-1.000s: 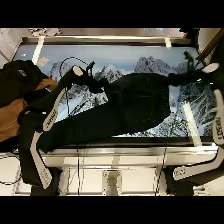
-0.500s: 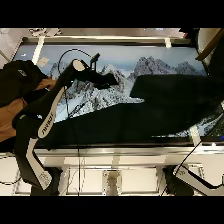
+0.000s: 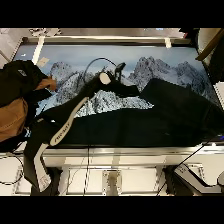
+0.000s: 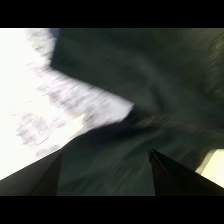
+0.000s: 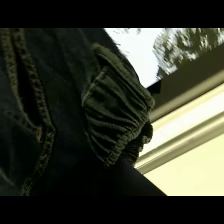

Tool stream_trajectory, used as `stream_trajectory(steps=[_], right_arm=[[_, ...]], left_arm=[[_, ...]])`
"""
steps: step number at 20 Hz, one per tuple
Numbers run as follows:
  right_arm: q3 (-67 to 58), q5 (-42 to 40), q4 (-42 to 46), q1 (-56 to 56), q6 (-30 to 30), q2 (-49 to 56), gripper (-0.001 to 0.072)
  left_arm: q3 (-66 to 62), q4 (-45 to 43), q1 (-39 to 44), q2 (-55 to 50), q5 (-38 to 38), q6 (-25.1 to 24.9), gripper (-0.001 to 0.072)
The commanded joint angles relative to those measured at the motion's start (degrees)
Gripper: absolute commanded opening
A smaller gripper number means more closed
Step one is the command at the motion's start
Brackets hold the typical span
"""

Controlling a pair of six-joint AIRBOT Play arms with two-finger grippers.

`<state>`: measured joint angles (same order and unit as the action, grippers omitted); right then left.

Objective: Fold the clothes and pants, and hang the long-sleeved shirts on hangers.

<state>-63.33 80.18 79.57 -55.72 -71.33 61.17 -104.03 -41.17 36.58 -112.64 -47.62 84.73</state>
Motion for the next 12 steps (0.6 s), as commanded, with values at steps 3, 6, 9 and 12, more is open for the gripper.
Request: stream_trajectory(steps=[3,6,9,12], right_arm=[[5.9,-8.8,0.2,-1.9,0.1,-0.2,0.0035],[5.9,-10.1,0.1,-1.9,0.4,-0.2,0.0036],[6.0,-10.6,-0.3,-1.9,0.4,-0.2,0.0036],[6.0,-10.5,-0.3,-1.9,0.4,-0.2,0.0036]], left_arm=[[0.0,7.4,5.5,-6.4,12.7,4.5,0.0594],[0.0,7.5,5.4,-8.9,13.7,7.7,0.0593],[-0.1,14.5,6.5,-10.9,21.2,7.9,0.0593],[-0.1,22.0,8.4,-13.0,29.0,7.9,0.0526]])
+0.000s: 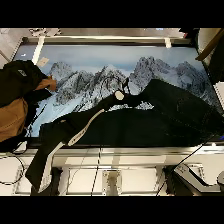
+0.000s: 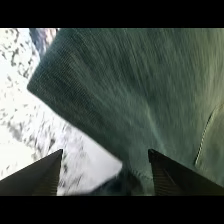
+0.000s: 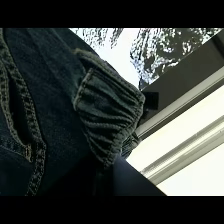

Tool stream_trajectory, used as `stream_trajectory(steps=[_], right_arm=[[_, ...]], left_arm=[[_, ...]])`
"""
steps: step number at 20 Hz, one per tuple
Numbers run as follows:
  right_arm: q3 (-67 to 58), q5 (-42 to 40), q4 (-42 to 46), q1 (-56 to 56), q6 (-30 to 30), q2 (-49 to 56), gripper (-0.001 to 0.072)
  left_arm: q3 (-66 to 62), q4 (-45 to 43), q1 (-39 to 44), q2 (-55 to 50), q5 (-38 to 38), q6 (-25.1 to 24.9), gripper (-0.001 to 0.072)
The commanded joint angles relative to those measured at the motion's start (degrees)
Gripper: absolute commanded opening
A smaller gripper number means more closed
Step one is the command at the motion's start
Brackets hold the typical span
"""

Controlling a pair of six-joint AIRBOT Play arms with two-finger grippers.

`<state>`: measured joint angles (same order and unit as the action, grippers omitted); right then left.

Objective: Fold the clothes and pants, and hang the long-sleeved shirts on hangers.

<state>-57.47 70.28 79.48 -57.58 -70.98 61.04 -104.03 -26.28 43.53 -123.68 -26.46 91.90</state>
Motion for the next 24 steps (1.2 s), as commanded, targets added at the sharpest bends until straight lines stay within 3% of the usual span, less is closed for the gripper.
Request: stream_trajectory(steps=[1,4,5,6,8,9,11,14,16,22,24], right_arm=[[0.1,-0.6,-0.2,0.0,0.1,0.0,0.0036],[0.1,-0.7,-0.2,0.0,0.1,0.0,0.0036],[0.1,-0.7,-0.2,0.0,0.1,0.0,0.0036],[0.1,-0.7,-0.2,0.0,0.1,0.0,0.0036],[0.1,-0.7,-0.2,0.0,0.1,0.0,0.0036],[0.1,-0.9,-0.2,0.0,0.1,0.0,0.0036],[0.1,-0.9,-0.2,0.0,1.4,0.0,0.0036],[0.1,-1.4,-0.2,0.0,4.4,0.0,0.0036],[0.1,-1.4,-0.4,0.0,4.7,-0.2,0.0036],[0.1,1.3,-10.0,0.1,7.7,-2.6,0.0035],[0.1,1.3,-13.4,0.1,7.7,-5.0,0.0035]], left_arm=[[-0.1,8.3,1.9,-2.3,9.0,0.7,0.0495],[-0.3,8.8,2.8,-2.4,13.4,0.1,0.0491],[-0.3,8.8,2.8,-2.4,15.2,0.1,0.0417],[-0.3,8.8,2.8,-2.4,16.5,0.1,0.0283],[-0.3,8.8,2.4,-2.4,17.9,0.1,0.021],[-0.3,8.7,2.1,-2.4,17.9,0.0,0.0029],[-0.3,8.3,1.3,-1.7,17.0,-4.5,0.0017],[-0.3,8.3,-1.6,3.5,9.3,-24.3,0.0015],[-0.3,6.5,-3.3,9.8,3.3,-33.0,0.0014],[-0.3,-20.2,0.6,34.2,-1.2,-33.6,0.0013],[-0.3,-24.4,4.5,38.1,-1.2,-33.6,0.0014]])
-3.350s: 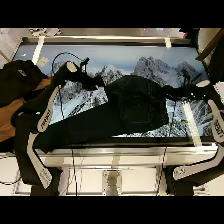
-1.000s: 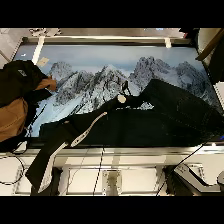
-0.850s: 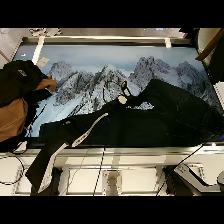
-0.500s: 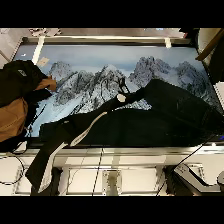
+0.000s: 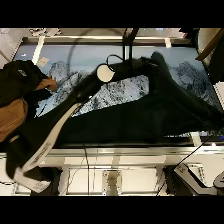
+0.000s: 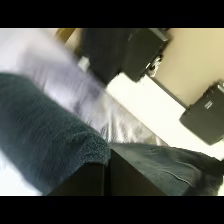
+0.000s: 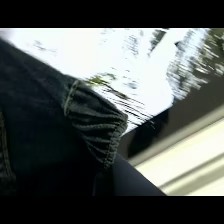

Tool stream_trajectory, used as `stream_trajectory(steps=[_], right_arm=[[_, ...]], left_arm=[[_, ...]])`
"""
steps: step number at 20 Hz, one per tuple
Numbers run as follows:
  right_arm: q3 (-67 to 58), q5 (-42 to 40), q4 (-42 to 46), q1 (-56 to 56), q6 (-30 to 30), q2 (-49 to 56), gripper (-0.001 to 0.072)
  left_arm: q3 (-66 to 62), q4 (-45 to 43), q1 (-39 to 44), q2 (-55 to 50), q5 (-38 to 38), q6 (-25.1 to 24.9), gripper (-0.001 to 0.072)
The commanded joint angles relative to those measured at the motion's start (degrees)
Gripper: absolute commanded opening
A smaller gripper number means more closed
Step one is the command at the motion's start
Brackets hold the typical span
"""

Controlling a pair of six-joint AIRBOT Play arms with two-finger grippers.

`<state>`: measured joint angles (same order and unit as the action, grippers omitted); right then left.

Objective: Fold the clothes and pants, and hang the long-sleeved shirts on hangers.

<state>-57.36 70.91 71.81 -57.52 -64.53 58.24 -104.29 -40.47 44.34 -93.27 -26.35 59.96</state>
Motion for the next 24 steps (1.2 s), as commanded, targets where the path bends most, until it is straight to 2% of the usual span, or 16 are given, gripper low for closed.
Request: stream_trajectory(steps=[1,4,9,12,13,14,15,18,19,20,21,24], right_arm=[[0.0,0.9,-6.3,0.1,1.2,-3.5,0.0035],[0.0,1.5,-5.6,0.0,1.2,-6.1,0.0035],[0.0,-1.0,-3.8,0.0,1.2,-6.0,0.0035],[0.0,-4.9,-3.8,0.0,1.2,-6.0,0.0035],[0.0,-5.7,-3.8,0.0,1.2,-5.9,0.0035],[0.0,-6.5,-3.7,0.0,1.2,-5.7,0.0035],[0.0,-7.4,-3.6,0.0,1.2,-5.4,0.0036],[-0.1,-9.6,-3.6,0.0,1.2,-5.2,0.0041],[0.0,-9.8,-3.6,0.0,1.2,-5.2,0.0105],[0.0,-10.2,-3.6,0.0,1.2,-5.2,0.0216],[0.0,-10.4,-3.6,0.0,1.2,-5.2,0.0292],[0.0,-10.4,-3.7,0.0,1.2,-5.2,0.0292]], left_arm=[[0.0,-10.8,5.8,7.8,-1.5,-1.7,0.0014],[0.0,-10.7,11.7,0.9,-5.1,2.0,0.0014],[0.0,-10.3,14.9,-17.7,-9.4,13.2,0.0016],[0.0,-9.1,13.6,-21.8,-11.5,13.6,0.0019],[0.0,-8.3,12.5,-21.4,-12.2,13.6,0.0133],[0.0,-8.3,11.2,-20.4,-12.1,13.6,0.0398],[0.0,-8.3,9.1,-18.6,-12.2,13.6,0.0561],[0.0,-9.9,-0.1,-11.1,-16.3,13.6,0.0557],[0.0,-12.2,-3.8,-8.9,-19.4,13.6,0.0555],[0.0,-14.7,-7.7,-7.2,-23.8,14.8,0.0525],[0.0,-16.6,-11.3,-6.3,-28.8,17.5,0.0476],[2.4,-17.4,-20.0,-6.1,-44.9,22.2,0.0476]])
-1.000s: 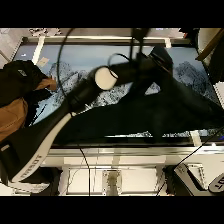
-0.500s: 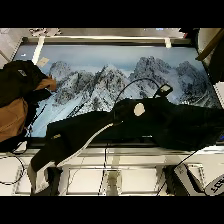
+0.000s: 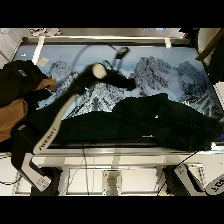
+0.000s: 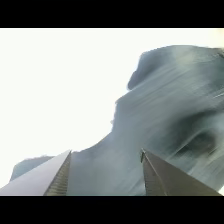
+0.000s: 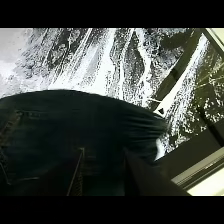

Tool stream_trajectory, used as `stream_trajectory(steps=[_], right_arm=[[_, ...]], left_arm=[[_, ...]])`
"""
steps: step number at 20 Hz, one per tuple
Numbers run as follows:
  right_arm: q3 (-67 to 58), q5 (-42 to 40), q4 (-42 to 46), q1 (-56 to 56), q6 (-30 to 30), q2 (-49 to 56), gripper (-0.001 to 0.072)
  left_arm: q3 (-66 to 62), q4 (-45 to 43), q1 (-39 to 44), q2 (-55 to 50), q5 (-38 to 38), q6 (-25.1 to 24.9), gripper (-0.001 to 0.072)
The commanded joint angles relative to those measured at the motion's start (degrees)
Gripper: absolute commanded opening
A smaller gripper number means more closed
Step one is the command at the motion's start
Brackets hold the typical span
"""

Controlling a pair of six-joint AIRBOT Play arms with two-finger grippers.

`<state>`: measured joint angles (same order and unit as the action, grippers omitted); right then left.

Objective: Fold the clothes and pants, and hang the long-sleeved shirts on hangers.

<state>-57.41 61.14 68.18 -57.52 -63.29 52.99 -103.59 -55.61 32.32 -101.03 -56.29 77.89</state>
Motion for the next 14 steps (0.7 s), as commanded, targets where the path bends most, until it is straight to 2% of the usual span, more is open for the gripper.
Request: stream_trajectory(steps=[1,4,8,13,14], right_arm=[[0.0,-0.5,0.0,0.0,-0.1,0.0,0.0291],[0.0,0.8,-0.6,0.0,-0.1,0.0,0.0291],[0.0,2.7,-0.9,0.0,-0.1,0.0,0.0291],[0.0,3.9,-0.9,0.0,-0.1,0.0,0.0291],[0.0,4.4,-0.9,0.0,-0.2,0.0,0.0291]], left_arm=[[4.0,-2.3,-9.3,1.7,-17.3,4.3,0.0476],[14.9,-1.8,-9.4,1.7,-14.9,5.4,0.0476],[25.4,10.8,-8.2,1.7,-0.6,5.2,0.0477],[25.9,11.1,-6.7,1.5,1.2,5.1,0.0477],[25.9,11.2,-6.4,1.3,1.3,3.5,0.0477]])
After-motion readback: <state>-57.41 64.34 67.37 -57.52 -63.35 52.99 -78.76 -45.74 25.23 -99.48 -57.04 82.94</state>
